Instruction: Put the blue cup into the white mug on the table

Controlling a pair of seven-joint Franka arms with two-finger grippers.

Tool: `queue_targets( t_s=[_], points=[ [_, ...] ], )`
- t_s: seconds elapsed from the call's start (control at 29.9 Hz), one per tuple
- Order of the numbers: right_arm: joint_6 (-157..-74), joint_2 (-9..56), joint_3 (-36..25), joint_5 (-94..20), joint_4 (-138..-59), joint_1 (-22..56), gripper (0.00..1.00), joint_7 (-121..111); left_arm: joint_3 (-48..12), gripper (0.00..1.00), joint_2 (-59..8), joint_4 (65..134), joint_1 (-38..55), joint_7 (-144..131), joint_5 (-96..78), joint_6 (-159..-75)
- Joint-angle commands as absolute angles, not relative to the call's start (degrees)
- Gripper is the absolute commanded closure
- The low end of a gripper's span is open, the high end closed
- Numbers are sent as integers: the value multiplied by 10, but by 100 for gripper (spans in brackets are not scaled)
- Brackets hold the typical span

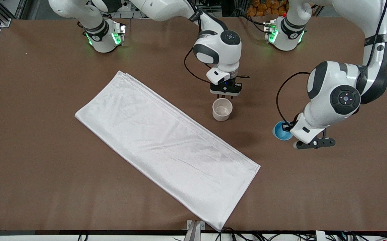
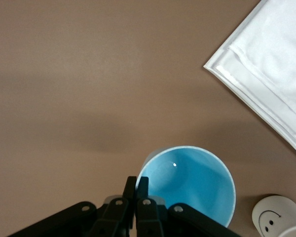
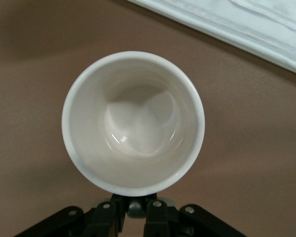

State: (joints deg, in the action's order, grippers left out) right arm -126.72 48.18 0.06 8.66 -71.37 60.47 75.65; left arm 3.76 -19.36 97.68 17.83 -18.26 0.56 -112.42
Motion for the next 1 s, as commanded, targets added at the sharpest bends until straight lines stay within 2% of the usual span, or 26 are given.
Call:
queue_targets(
  t_s=[0.0,0.33,0.7,0.97],
  points=[
    [-1241,443,-2,98,-714,606,0,766,26,100,-179,987,186,-228,12,-1120],
    [-1154,360,-2,97,-721,581,0,715,-20,100,-186,983,193,-327,13,-1129],
    [-997,248,1,88,-722,524,0,566,-20,100,-186,983,192,-329,13,-1129],
    [-940,186,0,64,-722,457,0,475,-29,100,-187,983,199,-354,12,-1132]
  ],
)
